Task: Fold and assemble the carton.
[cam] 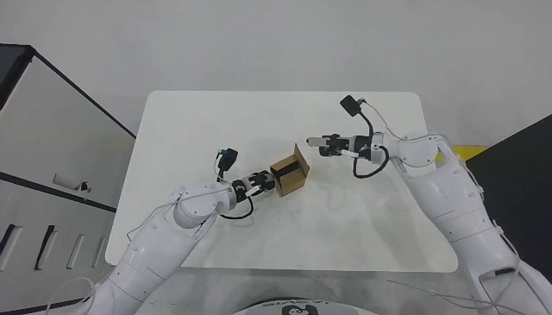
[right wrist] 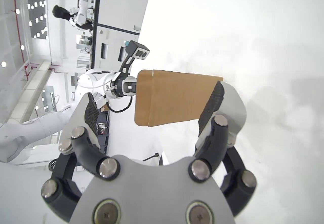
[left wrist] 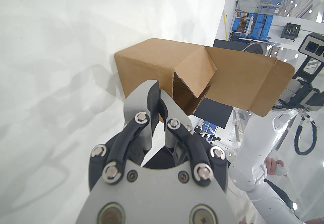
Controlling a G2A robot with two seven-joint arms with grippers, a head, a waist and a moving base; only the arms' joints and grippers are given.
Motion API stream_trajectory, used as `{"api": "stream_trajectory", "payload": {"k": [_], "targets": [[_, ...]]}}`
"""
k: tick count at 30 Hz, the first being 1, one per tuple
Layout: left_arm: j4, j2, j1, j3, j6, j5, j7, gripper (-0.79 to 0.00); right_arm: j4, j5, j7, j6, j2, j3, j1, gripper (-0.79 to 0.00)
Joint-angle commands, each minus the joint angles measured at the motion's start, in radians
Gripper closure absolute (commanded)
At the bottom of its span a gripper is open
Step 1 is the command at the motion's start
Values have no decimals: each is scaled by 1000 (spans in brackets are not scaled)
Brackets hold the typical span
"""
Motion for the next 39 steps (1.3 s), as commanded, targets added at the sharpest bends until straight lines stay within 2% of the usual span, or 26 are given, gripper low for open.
{"api": "stream_trajectory", "payload": {"k": [1, 2, 3, 4, 5, 9, 20, 30, 34, 36, 39], "targets": [[0, 0, 0, 0, 0, 0, 0, 0, 4, -29, 2, 32, 0, -5, 18, -702], [0, 0, 0, 0, 0, 0, 0, 0, -1, -37, 0, 41, -1, -10, 23, -653], [0, 0, 0, 0, 0, 0, 0, 0, -3, -37, 3, 45, -2, -16, 26, -643], [0, 0, 0, 0, 0, 0, 0, 0, -4, -50, 6, 49, -3, -21, 33, -536], [0, 0, 0, 0, 0, 0, 0, 0, -5, -62, 7, 52, -3, -27, 38, -462], [0, 0, 0, 0, 0, 0, 0, 0, -1, -91, 15, 65, -8, -53, 53, -351], [0, 0, 0, 0, 0, 0, 0, 0, 2, -160, 57, 56, -17, -111, 97, -314], [0, 0, 0, 0, 0, 0, 0, 0, -35, -184, 106, 49, -19, -134, 126, -323], [0, 0, 0, 0, 0, 0, 0, 0, -49, -222, 133, 77, -22, -157, 145, -289], [0, 0, 0, 0, 0, 0, 0, 0, -57, -247, 144, 94, -24, -172, 158, -246], [0, 0, 0, 0, 0, 0, 0, 0, -69, -284, 164, 116, -29, -198, 181, -243]]}}
